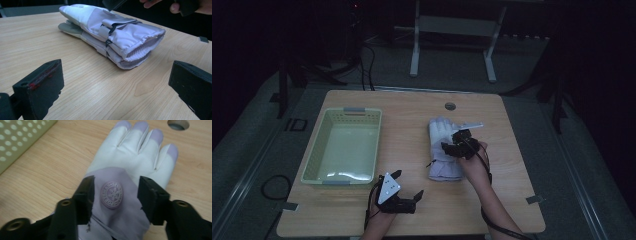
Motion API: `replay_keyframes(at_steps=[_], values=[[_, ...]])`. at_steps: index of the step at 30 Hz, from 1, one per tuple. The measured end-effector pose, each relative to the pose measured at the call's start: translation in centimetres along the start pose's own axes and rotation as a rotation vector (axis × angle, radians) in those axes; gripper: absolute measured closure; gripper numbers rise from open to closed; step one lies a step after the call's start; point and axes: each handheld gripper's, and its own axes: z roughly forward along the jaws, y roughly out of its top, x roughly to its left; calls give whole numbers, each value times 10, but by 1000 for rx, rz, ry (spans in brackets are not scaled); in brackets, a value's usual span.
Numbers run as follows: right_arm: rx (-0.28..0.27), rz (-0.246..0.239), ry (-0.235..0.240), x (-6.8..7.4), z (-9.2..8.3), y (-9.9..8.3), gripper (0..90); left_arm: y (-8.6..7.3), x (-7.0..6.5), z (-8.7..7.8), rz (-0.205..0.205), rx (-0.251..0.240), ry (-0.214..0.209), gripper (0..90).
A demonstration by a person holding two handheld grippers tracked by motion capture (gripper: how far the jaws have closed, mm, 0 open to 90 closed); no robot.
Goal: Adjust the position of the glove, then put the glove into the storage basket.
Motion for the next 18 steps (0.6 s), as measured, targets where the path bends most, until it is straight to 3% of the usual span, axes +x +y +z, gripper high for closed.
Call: replay_keyframes(at_steps=[4, 7, 9, 10, 13, 18], values=[[-53, 11, 49, -7, -9, -3, 335, 0, 1, 1, -18, 6, 2, 1], [-30, 3, 95, -9, -10, -7, 242, 1, 2, 1, -29, 9, 5, 1], [-41, 24, 154, -13, -11, -10, 175, 1, 3, 2, -34, 15, 2, 1], [-49, 12, 178, -15, -13, -12, 161, 1, 3, 2, -35, 19, 3, 1], [-90, 1, 193, -20, -18, -16, 160, 2, 4, 5, -29, 56, -31, 1], [-137, -68, 143, -29, -29, -22, 163, 5, 0, 11, 4, 145, -81, 1]])
